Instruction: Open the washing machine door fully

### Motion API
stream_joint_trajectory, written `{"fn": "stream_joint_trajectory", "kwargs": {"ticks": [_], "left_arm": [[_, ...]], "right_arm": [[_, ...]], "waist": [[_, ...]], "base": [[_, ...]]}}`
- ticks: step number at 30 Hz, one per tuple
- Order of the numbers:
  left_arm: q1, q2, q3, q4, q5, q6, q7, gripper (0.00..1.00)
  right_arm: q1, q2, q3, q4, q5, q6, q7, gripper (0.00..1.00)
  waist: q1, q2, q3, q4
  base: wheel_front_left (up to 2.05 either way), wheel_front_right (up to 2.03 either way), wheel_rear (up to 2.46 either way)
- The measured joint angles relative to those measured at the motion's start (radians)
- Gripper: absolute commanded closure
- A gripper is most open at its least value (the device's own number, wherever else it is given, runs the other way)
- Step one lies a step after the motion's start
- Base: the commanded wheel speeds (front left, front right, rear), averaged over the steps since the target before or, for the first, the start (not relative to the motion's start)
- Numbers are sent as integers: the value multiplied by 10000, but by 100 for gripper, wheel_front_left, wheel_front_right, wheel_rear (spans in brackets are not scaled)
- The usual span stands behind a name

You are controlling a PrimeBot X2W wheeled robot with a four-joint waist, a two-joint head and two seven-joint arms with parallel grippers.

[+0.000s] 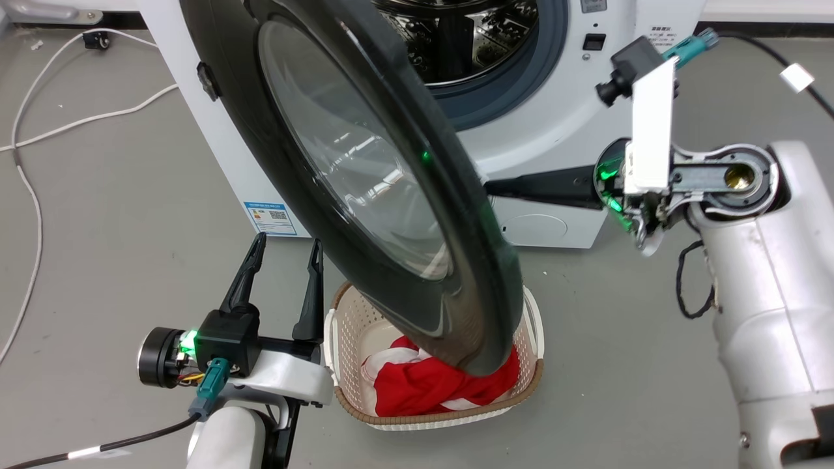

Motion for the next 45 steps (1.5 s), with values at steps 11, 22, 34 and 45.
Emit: {"fn": "stream_joint_trajectory", "kwargs": {"ticks": [11, 22, 34, 45], "left_arm": [[58, -10, -10, 23, -8, 2, 0, 0], [163, -15, -48, 48, -21, 46, 0, 0], [400, -13, 130, 35, -21, 94, 0, 0], [760, 59, 407, 163, -81, 92, 0, 0]], "right_arm": [[912, 234, 470, -1043, 587, 0, 75, 100], [1432, 291, 1626, -1429, 1396, 0, -1601, 100], [2496, 268, -809, -1795, 750, 0, -6556, 100], [6077, 221, -2594, -3202, 1298, 0, -8433, 2]], "waist": [[1, 0, -122, 162], [1, 0, -194, 142], [1, 0, -338, -215], [1, 0, -710, -551]], "base": [[0, 0, 0], [0, 0, 0], [0, 0, 0], [0, 0, 0]]}}
